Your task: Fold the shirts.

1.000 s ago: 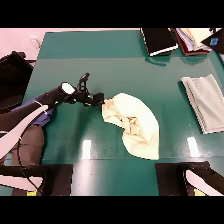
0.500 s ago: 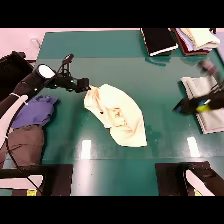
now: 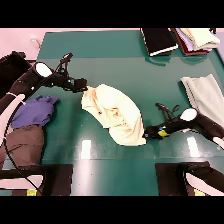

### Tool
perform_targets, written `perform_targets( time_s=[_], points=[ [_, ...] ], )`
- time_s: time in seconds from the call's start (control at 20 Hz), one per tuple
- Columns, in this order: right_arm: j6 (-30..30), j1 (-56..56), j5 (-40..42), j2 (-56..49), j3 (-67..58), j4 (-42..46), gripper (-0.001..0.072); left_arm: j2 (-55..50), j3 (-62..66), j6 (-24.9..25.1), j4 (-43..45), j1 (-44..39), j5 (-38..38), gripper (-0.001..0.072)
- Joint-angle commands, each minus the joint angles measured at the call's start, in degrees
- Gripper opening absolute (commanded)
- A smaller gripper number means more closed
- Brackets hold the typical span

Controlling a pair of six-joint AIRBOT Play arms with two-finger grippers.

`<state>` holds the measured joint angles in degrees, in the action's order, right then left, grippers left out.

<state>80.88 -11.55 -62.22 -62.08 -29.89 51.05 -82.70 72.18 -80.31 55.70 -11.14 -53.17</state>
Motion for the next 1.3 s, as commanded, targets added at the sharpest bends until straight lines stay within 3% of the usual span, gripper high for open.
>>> perform_targets(
  time_s=[0.0,0.1,0.25,0.5,0.95,1.25],
  points=[
    [-0.37,-6.80,5.20,-7.17,-3.93,-0.68,0.0196,0.17,0.09,0.00,1.03,0.00,-0.96,0.0024],
    [-0.35,-7.28,4.79,-9.03,-7.19,1.14,0.0023,0.85,0.15,-0.22,1.40,0.00,-0.90,0.0023],
    [0.39,-4.76,0.52,-6.03,-13.38,7.76,0.0021,4.68,2.64,-0.22,5.22,0.02,-0.55,0.0023],
    [1.68,8.28,-10.86,8.00,-29.75,19.04,0.0021,15.82,15.61,-0.20,15.34,0.00,-2.58,0.0023],
    [-0.83,31.26,-16.44,23.85,-59.06,19.45,0.0021,33.57,39.36,-0.20,15.67,0.00,-5.18,0.0023],
    [-1.07,36.26,-21.18,19.91,-74.07,19.39,0.0020,35.85,46.82,-0.15,16.22,0.00,-4.39,0.0023]
  ],
)
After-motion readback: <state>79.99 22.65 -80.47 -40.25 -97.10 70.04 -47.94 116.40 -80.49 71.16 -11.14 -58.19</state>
